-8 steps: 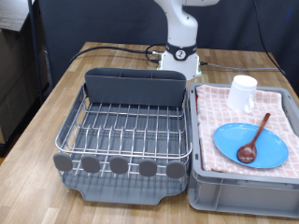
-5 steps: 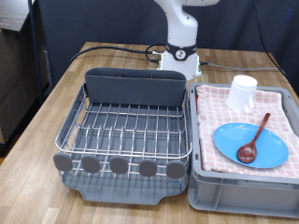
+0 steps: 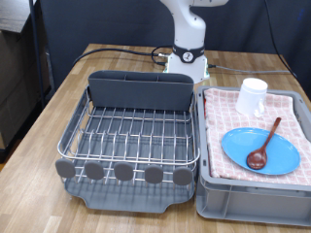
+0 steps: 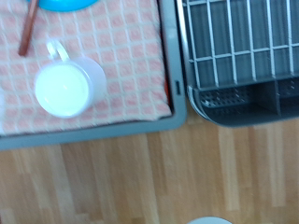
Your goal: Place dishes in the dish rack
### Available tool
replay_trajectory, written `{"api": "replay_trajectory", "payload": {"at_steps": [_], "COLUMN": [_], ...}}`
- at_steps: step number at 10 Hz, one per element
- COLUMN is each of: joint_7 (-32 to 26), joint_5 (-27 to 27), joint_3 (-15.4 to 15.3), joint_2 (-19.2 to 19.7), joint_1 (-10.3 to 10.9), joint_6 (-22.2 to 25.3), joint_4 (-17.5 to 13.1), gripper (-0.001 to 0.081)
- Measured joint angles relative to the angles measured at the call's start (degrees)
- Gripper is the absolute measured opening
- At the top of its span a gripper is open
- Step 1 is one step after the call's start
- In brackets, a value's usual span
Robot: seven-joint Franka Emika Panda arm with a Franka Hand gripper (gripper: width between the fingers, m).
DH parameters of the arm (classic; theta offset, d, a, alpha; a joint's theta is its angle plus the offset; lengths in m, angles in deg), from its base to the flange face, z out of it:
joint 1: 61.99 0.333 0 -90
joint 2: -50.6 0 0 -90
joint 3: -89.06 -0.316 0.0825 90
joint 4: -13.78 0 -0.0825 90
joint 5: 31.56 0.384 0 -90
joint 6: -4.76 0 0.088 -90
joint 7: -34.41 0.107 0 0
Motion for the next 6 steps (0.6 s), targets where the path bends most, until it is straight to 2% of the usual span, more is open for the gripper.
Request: {"api": "replay_trajectory", "payload": {"at_steps": [4,6], "joint_7": [9.55,11.44], "joint_5": [0.79,0.81], "joint_3": [-2.37,-4.13], "joint_2": [7.68,10.56], "joint_1": [-0.01,0.21], "joint_6": [-3.71,-5.00], "joint_4": [-3.67,-5.73], "gripper": [0.0803,0.0803]}}
